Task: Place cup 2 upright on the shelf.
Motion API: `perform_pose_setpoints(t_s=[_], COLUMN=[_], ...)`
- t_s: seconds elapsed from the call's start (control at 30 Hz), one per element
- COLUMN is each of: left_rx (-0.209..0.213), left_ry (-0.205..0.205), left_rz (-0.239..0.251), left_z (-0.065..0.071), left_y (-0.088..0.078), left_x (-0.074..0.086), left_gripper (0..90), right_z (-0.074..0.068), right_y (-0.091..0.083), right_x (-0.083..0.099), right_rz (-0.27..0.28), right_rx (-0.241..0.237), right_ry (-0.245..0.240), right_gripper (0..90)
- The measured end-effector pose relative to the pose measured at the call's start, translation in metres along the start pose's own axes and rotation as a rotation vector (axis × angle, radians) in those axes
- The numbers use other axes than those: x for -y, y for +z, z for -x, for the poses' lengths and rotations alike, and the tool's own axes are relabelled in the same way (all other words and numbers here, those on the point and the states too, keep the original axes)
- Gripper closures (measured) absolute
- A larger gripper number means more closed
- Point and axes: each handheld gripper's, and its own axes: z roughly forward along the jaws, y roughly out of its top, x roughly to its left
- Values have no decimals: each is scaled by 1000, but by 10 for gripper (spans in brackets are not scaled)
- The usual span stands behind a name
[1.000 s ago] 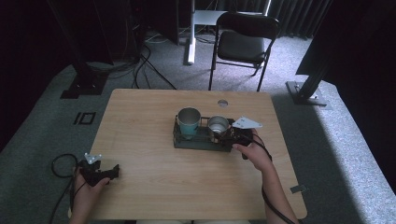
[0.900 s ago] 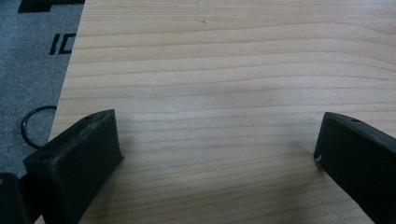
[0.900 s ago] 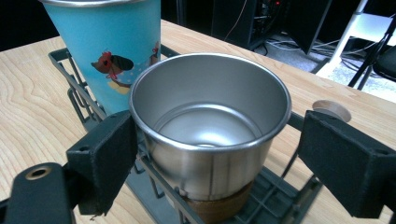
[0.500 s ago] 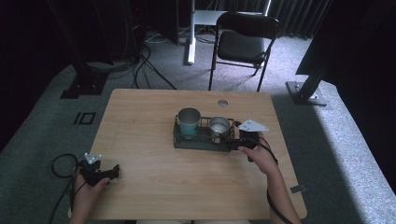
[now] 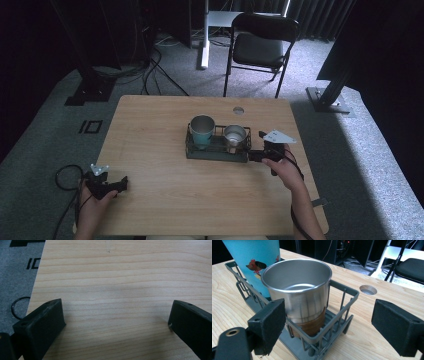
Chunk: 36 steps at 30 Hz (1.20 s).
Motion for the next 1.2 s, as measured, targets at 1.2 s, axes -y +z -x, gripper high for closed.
perform_pose_setpoints(t_s=[1.2], left_rx=[0], left_ry=[0], left_rz=[0], left_z=[0], left_y=[0], left_x=[0], left_gripper=[9], right_z=[19], right_y=[-46], right_x=[50], right_rz=[-51], right_rx=[100], right_ry=[60], right_gripper=[120])
